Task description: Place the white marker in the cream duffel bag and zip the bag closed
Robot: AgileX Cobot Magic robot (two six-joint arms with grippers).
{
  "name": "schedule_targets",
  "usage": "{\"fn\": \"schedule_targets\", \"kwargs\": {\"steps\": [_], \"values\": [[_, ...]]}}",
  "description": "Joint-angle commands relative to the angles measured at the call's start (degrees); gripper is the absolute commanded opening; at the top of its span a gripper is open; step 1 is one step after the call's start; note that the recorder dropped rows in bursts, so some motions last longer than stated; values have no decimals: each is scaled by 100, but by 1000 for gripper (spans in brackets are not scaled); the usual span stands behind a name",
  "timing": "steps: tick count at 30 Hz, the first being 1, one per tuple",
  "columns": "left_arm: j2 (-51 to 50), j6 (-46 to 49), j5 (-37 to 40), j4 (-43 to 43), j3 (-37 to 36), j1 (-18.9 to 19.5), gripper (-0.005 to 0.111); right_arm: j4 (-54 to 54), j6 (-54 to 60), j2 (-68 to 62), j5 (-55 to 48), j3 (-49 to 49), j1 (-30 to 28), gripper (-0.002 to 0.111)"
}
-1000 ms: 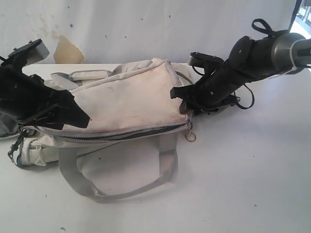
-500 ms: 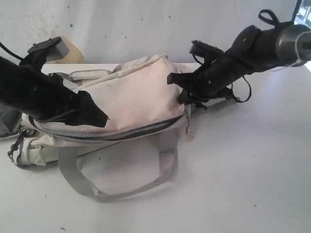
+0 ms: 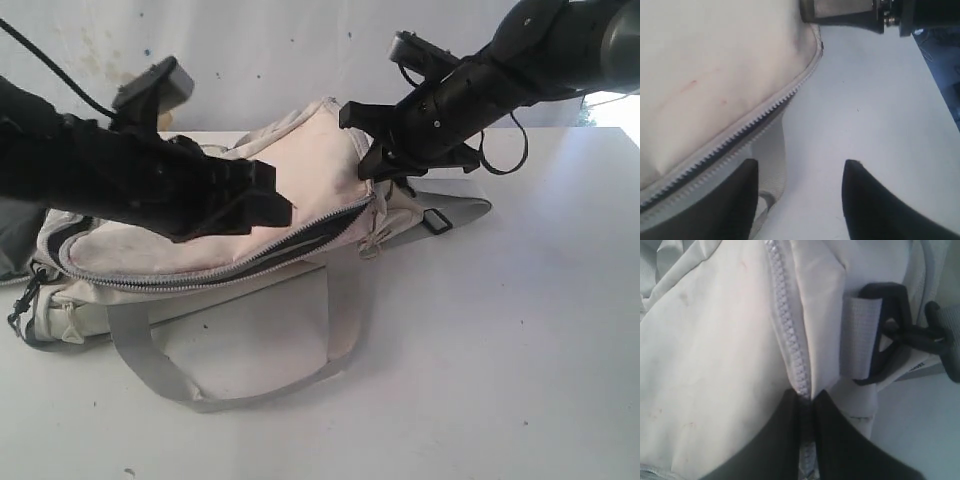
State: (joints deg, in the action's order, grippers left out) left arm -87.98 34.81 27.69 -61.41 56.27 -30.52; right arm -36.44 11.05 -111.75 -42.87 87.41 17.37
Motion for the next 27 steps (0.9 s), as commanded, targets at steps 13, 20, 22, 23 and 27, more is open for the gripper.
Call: {"fn": "schedule_targets", "kwargs": {"steps": [13,20,22,23,27], "values": [[-1442,3792,560,-3853,281,-573,51,255,-119,70,-552,51,-39,0],[-1746,4329,-497,-3853,642,-656,51,245,-119,82,-692,51,-39,0],[-1769,4299,-851,-3853,711,-805,51,244,-119,82,-679,51,-39,0],[-1769,4329,-935,-3802,738,-884,51,244,-119,82,-666,51,-39,0],[-1769,4290,-1205,-3488,810,-1212,51,244,-119,82,-632,51,-39,0]]}}
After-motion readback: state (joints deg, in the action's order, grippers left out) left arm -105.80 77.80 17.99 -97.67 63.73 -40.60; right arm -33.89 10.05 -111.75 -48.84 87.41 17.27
